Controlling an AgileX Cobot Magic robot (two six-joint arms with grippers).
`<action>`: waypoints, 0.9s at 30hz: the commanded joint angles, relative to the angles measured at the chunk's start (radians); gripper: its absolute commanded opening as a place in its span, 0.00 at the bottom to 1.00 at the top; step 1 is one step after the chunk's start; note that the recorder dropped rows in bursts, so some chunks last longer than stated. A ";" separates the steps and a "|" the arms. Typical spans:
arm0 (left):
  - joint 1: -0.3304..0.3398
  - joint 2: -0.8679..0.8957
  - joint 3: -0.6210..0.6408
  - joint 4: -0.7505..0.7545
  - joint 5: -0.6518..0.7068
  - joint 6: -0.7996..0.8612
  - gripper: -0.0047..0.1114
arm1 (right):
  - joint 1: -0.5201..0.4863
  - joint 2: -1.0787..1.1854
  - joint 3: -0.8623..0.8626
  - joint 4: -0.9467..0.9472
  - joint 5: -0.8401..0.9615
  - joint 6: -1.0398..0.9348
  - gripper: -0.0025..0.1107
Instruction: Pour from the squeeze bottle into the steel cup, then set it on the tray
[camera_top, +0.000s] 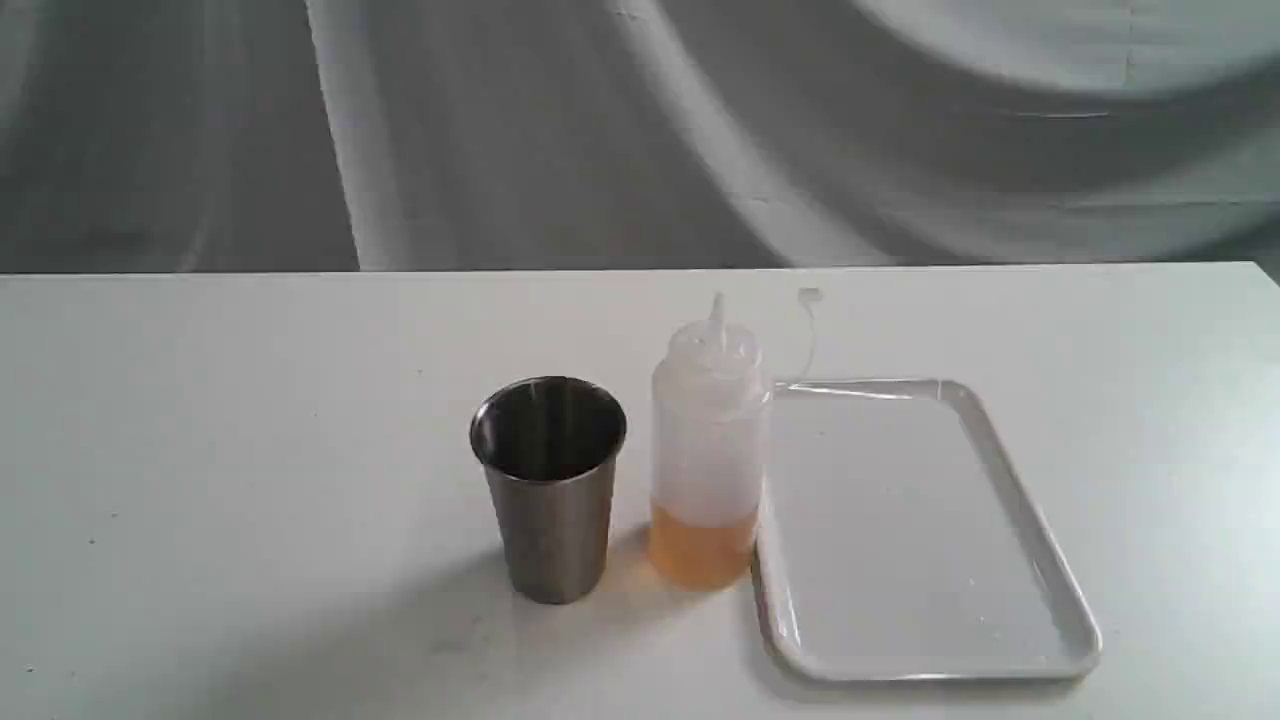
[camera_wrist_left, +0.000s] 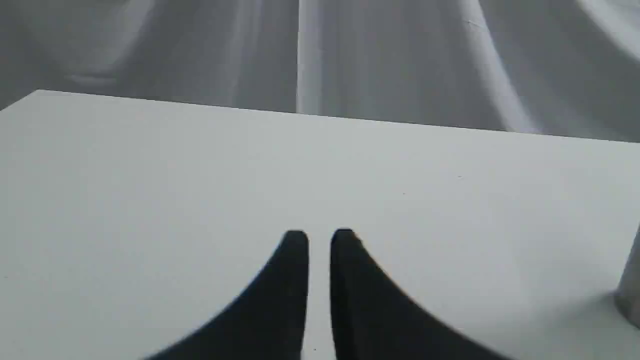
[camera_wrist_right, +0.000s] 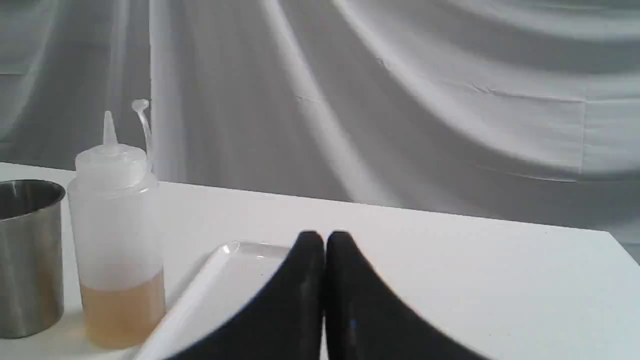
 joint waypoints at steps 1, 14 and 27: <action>-0.005 0.002 0.004 -0.004 0.001 -0.002 0.11 | -0.005 -0.005 0.003 -0.014 0.000 -0.002 0.02; -0.005 0.002 0.004 -0.004 0.001 -0.002 0.11 | -0.005 -0.005 0.003 -0.014 0.000 -0.002 0.02; -0.005 0.002 0.004 -0.004 0.001 -0.002 0.11 | -0.005 -0.005 0.003 -0.014 -0.012 -0.002 0.02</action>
